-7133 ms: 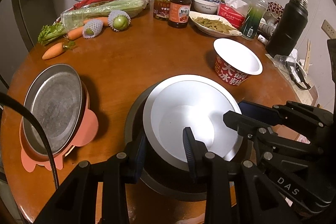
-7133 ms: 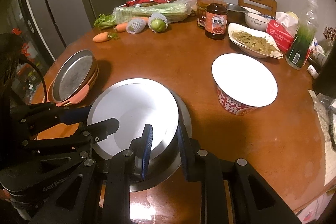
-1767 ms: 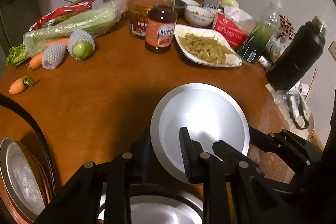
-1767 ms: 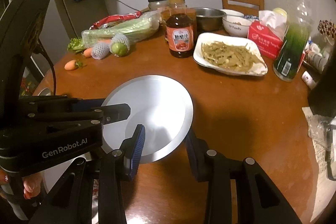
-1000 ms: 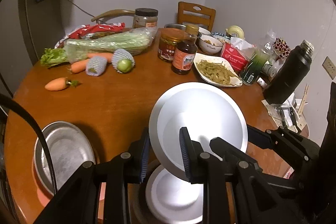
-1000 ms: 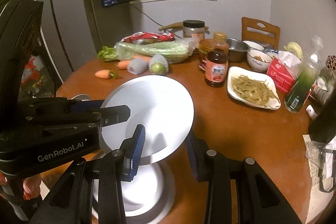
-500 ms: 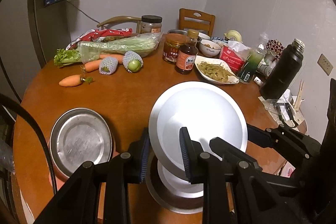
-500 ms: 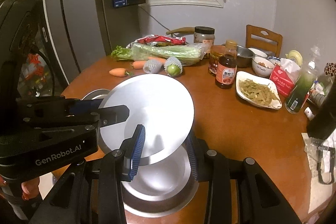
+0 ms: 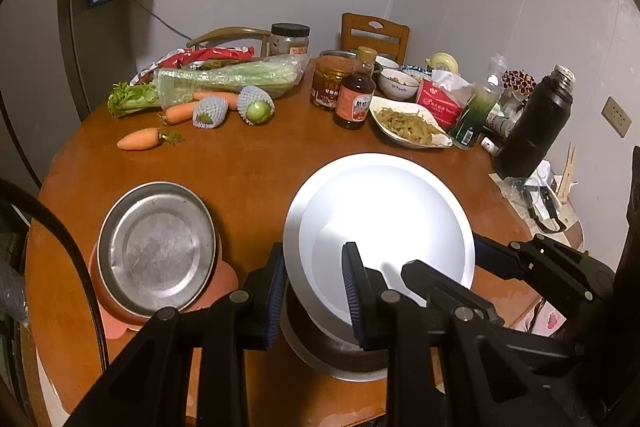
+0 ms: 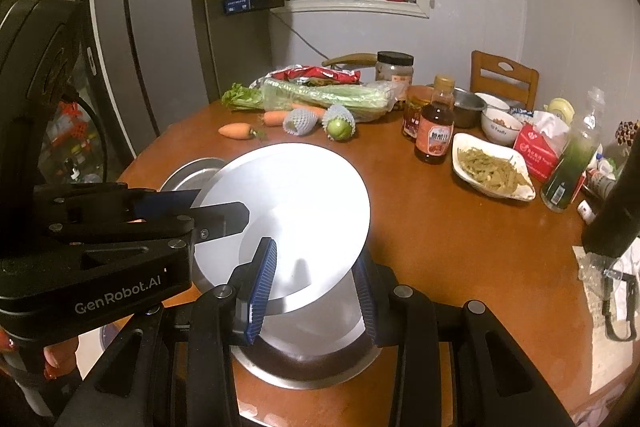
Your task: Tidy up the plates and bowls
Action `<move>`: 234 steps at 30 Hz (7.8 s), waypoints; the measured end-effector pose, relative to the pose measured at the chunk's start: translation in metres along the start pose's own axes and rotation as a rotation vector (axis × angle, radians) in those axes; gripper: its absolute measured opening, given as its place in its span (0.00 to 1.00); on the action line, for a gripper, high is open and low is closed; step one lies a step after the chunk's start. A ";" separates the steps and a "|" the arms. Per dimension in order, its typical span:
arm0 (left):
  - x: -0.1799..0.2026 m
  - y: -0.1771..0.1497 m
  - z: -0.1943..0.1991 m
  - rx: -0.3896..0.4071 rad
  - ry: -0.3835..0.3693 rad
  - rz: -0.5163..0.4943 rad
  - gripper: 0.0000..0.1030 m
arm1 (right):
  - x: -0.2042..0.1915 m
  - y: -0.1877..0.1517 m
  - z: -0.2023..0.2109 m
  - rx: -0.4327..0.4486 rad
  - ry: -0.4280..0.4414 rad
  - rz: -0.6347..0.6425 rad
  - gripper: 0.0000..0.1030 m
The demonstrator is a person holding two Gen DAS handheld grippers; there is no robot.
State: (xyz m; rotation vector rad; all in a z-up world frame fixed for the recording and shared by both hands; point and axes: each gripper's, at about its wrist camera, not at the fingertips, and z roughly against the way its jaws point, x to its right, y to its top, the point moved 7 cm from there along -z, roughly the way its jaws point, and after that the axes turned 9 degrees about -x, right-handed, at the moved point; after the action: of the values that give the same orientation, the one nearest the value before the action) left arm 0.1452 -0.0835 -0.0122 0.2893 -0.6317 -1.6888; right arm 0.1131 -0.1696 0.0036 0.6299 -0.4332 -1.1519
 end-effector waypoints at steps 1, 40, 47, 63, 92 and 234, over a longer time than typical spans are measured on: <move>0.000 -0.001 -0.001 -0.003 0.001 0.001 0.26 | -0.001 -0.001 0.000 -0.001 -0.001 0.000 0.39; 0.005 -0.022 -0.057 -0.110 0.034 -0.032 0.26 | 0.015 -0.039 -0.047 -0.120 0.021 -0.043 0.39; 0.003 -0.023 -0.062 -0.117 0.034 -0.033 0.26 | 0.015 -0.040 -0.053 -0.132 0.018 -0.038 0.39; 0.000 -0.026 -0.064 -0.128 0.037 -0.038 0.27 | 0.021 -0.041 -0.052 -0.147 -0.010 -0.033 0.40; -0.031 -0.034 -0.042 -0.106 -0.001 0.054 0.63 | 0.066 -0.038 -0.039 -0.107 -0.010 -0.200 0.56; -0.183 -0.001 -0.039 -0.081 0.109 0.213 0.51 | -0.103 0.070 -0.143 -0.195 0.102 0.075 0.42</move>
State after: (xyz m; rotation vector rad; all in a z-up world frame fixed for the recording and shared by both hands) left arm 0.2055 0.0832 -0.0724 0.2450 -0.4936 -1.4794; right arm 0.2137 -0.0215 -0.0576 0.4957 -0.2518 -1.0705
